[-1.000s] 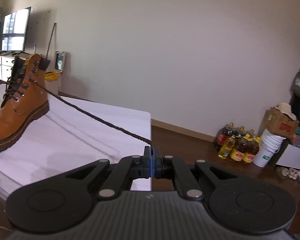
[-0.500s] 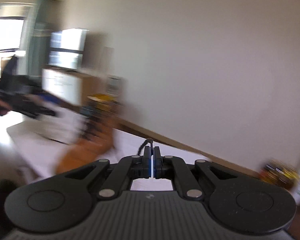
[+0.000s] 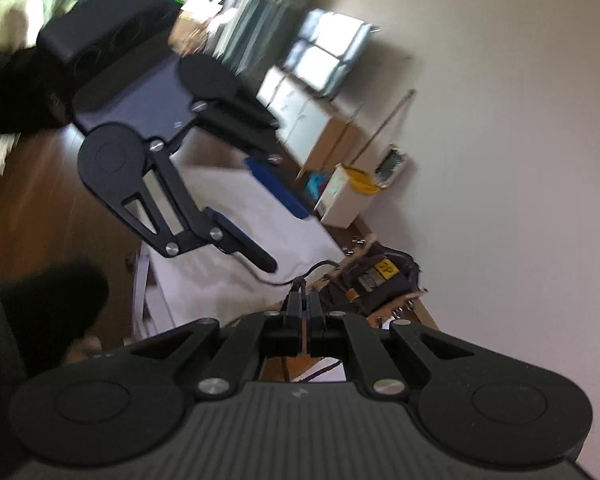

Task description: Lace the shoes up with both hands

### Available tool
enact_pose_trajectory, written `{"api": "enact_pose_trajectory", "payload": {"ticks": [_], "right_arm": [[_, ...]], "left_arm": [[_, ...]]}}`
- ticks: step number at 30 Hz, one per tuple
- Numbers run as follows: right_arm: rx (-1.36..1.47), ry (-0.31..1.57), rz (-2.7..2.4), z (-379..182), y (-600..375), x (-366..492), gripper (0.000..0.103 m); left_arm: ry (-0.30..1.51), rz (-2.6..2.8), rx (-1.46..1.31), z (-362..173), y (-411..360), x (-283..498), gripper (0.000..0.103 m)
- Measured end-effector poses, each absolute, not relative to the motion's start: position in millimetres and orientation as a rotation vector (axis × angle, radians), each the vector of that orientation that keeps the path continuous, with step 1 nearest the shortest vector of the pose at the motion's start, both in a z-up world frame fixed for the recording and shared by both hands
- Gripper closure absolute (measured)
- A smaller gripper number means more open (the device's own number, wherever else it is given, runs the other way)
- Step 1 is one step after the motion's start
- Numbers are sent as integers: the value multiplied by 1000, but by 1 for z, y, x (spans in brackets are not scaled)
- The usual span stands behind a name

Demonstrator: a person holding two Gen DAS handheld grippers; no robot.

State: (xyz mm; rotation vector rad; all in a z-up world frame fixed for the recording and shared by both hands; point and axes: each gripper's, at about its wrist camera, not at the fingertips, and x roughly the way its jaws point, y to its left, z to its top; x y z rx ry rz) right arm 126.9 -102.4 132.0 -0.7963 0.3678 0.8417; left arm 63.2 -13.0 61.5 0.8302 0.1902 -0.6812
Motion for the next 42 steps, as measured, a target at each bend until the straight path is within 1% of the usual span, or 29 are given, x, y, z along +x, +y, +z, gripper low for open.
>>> {"api": "enact_pose_trajectory", "payload": {"ticks": [2, 4, 6, 8, 9, 12, 17, 18, 20, 22, 24, 29, 35, 37, 42], "right_arm": [[-854, 367, 850, 130, -94, 128, 101], [-891, 368, 859, 126, -87, 127, 101], [-936, 373, 873, 120, -81, 125, 101], [-967, 374, 884, 115, -74, 125, 100], [-972, 372, 886, 114, -72, 124, 100], [-941, 351, 872, 113, -70, 124, 98], [-700, 314, 817, 106, -93, 133, 97], [-666, 307, 814, 100, -95, 134, 93], [-623, 294, 827, 87, -93, 134, 87], [-606, 272, 845, 71, -84, 134, 87], [-610, 242, 864, 56, -70, 134, 87], [-611, 202, 876, 33, -43, 141, 86], [-581, 221, 879, 19, -28, 155, 87], [-554, 230, 870, 17, -28, 160, 98], [-503, 276, 855, 24, -39, 164, 99]], "left_arm": [[181, -691, 890, 54, -18, 61, 68], [176, -694, 929, 49, -23, 60, 75], [176, -698, 955, 45, -27, 59, 89], [176, -703, 981, 41, -31, 60, 99], [178, -689, 987, 38, -31, 60, 99], [213, -642, 875, 37, -20, 69, 99], [316, -551, 250, 45, 47, 95, 99], [330, -539, 118, 43, 64, 97, 99], [357, -536, -99, 35, 87, 103, 99], [381, -531, -311, 27, 110, 108, 99], [407, -543, -454, 20, 124, 113, 99], [436, -536, -565, 6, 128, 120, 99], [448, -532, -628, -10, 128, 129, 99], [455, -521, -639, -16, 127, 132, 99], [484, -526, -651, -23, 129, 131, 98]]}}
